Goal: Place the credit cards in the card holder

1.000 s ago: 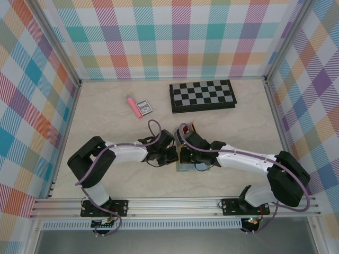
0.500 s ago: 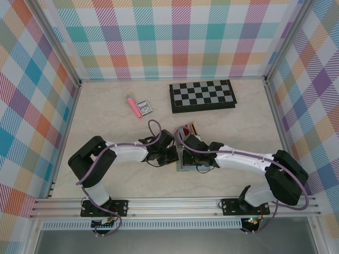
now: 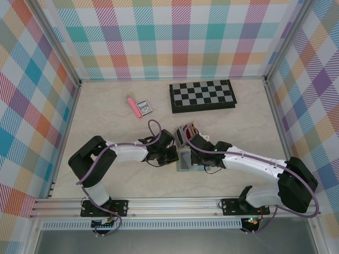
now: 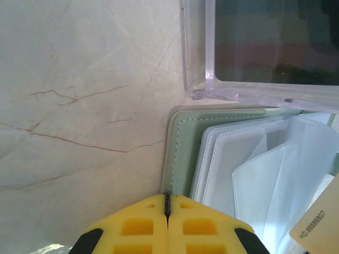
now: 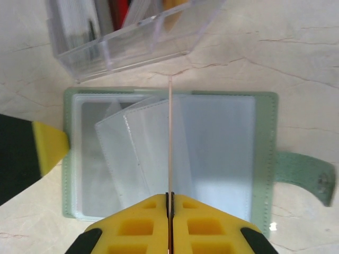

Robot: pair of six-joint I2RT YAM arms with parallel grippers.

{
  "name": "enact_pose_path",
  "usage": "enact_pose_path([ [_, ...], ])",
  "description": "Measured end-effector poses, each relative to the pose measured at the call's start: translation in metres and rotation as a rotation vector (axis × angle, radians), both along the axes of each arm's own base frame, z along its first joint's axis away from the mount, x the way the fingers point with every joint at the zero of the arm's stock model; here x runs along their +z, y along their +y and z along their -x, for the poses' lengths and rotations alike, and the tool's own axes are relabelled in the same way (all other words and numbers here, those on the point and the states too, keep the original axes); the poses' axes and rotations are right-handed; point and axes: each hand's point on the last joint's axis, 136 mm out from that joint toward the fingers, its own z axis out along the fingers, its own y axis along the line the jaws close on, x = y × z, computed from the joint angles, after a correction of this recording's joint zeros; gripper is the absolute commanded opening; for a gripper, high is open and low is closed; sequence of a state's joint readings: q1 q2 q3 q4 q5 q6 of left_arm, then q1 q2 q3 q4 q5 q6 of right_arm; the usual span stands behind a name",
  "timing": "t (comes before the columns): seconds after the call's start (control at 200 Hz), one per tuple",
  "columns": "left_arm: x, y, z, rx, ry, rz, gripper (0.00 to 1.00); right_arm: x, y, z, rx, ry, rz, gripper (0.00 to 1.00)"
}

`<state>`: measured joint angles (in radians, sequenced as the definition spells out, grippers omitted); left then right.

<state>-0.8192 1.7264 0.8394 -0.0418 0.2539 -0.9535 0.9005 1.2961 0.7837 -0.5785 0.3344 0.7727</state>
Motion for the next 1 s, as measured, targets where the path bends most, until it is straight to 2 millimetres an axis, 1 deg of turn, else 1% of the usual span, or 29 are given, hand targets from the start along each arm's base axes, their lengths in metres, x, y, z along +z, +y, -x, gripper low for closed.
enact_pose_path([
  [0.17,0.0,0.0,0.0,-0.001,0.0,0.0,0.0,-0.006,-0.028,-0.006,-0.078,0.032,0.059,0.07],
  [0.27,0.0,0.0,0.0,-0.003,-0.002,0.0,0.0,-0.01,-0.046,-0.007,-0.123,0.061,0.096,0.08],
  [0.33,0.0,0.0,0.0,-0.004,-0.002,0.0,0.0,-0.009,-0.052,-0.007,-0.137,0.066,0.105,0.09],
  [0.39,0.0,0.0,0.0,-0.004,-0.001,-0.001,0.0,-0.004,-0.052,-0.006,-0.132,0.057,0.09,0.09],
  [0.455,0.0,0.0,0.0,-0.004,-0.001,-0.001,0.0,0.008,-0.046,-0.006,-0.111,0.033,0.034,0.08],
  [0.51,0.0,0.0,0.0,-0.006,-0.002,-0.002,0.0,0.019,-0.036,-0.007,-0.093,0.01,-0.036,0.08],
  [0.565,0.0,0.0,0.0,-0.006,-0.002,-0.002,0.0,0.028,-0.022,-0.01,-0.069,-0.006,-0.114,0.07],
  [0.61,0.0,0.0,0.0,-0.006,-0.002,-0.002,0.0,0.03,-0.01,-0.012,-0.046,-0.008,-0.159,0.07],
  [0.685,0.001,0.0,0.0,-0.006,-0.002,-0.003,0.0,0.024,0.01,-0.01,-0.004,0.012,-0.194,0.07],
  [0.785,0.001,0.0,0.0,-0.007,-0.002,-0.003,0.0,0.004,0.032,-0.001,0.051,0.066,-0.182,0.06],
  [0.88,0.001,0.0,0.0,-0.006,-0.002,-0.003,0.0,-0.01,0.044,0.007,0.077,0.096,-0.16,0.06],
  [1.0,0.001,0.0,0.0,-0.007,-0.002,-0.003,0.0,-0.015,0.053,0.01,0.091,0.1,-0.163,0.06],
])
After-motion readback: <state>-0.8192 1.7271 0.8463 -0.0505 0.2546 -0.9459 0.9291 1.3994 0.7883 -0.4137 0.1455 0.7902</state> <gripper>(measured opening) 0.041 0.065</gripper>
